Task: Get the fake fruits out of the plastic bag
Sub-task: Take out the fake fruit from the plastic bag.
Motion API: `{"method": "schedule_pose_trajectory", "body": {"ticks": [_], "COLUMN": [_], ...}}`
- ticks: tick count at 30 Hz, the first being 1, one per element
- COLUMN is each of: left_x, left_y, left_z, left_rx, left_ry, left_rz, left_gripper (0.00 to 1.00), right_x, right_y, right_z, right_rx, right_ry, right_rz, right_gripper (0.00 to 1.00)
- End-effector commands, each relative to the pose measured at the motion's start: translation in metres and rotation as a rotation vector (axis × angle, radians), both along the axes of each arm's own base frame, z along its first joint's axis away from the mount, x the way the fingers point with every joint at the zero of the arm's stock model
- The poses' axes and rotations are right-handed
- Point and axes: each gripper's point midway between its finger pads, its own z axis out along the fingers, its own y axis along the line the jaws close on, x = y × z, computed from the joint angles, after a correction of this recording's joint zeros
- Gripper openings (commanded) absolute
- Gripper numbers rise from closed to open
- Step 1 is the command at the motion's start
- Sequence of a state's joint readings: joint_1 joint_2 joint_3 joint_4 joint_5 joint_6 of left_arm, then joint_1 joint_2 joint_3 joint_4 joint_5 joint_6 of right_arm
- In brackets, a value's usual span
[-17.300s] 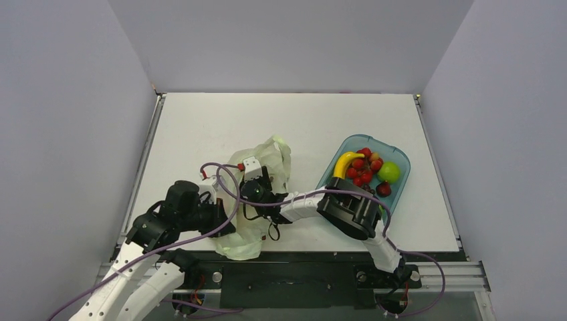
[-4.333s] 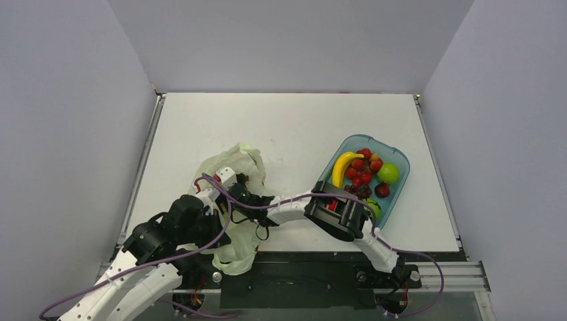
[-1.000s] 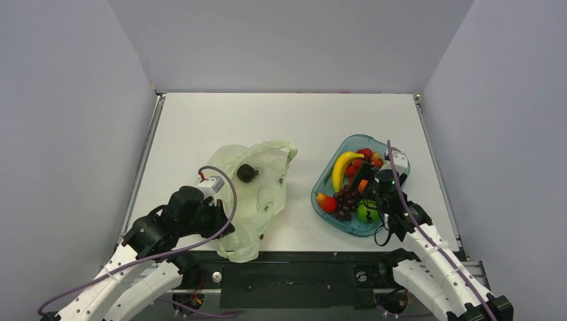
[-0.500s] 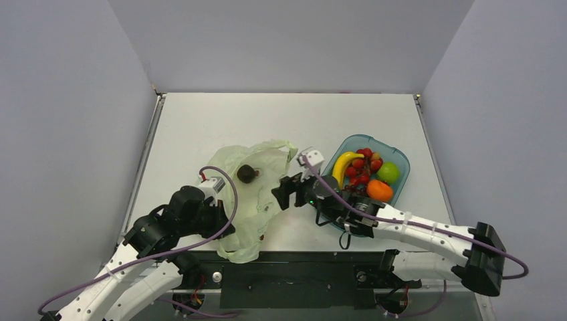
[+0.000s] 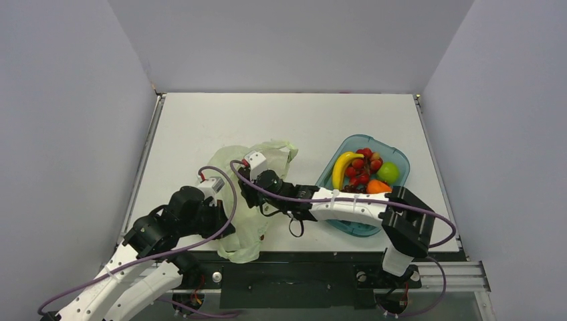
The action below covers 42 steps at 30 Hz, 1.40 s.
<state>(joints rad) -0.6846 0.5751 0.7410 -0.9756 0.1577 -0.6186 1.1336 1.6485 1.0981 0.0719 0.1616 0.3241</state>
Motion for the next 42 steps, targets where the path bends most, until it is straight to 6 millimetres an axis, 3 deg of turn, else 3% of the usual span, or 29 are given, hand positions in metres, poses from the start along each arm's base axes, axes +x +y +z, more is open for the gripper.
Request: {"method": "schedule_pose_trajectory", "body": {"ticks": [1, 11, 20, 25, 30, 31, 34, 38, 42], "left_x": [0.006, 0.007, 0.007, 0.009, 0.01, 0.01, 0.008, 0.007, 0.009], "left_y": [-0.006, -0.012, -0.013, -0.018, -0.022, -0.022, -0.021, -0.018, -0.014], "left_z": [0.007, 0.008, 0.007, 0.007, 0.006, 0.006, 0.006, 0.004, 0.002], "left_rx": [-0.039, -0.054, -0.058, -0.067, -0.064, -0.065, -0.067, -0.068, -0.064], "left_ry": [-0.028, -0.02, -0.013, -0.013, 0.001, 0.002, 0.004, -0.001, -0.001], "left_rz": [0.006, -0.005, -0.005, -0.02, -0.037, -0.037, -0.037, -0.019, 0.018], "left_gripper": [0.0, 0.0, 0.0, 0.0, 0.0, 0.0, 0.0, 0.0, 0.0], "right_x": [0.022, 0.071, 0.088, 0.094, 0.11, 0.114, 0.12, 0.12, 0.113], "right_y": [0.022, 0.028, 0.038, 0.054, 0.063, 0.061, 0.064, 0.063, 0.059], "right_z": [0.006, -0.029, -0.042, -0.046, -0.063, -0.075, -0.078, -0.074, -0.057], "right_rx": [0.03, -0.018, -0.038, -0.021, -0.035, -0.055, -0.061, -0.06, -0.05], "right_ry": [-0.049, -0.103, -0.179, -0.2, -0.218, -0.212, -0.205, -0.199, -0.2], "right_rz": [-0.02, -0.162, -0.156, -0.139, -0.201, -0.219, -0.239, -0.231, -0.204], "right_gripper": [0.46, 0.55, 0.81, 0.87, 0.87, 0.86, 0.78, 0.55, 0.3]}}
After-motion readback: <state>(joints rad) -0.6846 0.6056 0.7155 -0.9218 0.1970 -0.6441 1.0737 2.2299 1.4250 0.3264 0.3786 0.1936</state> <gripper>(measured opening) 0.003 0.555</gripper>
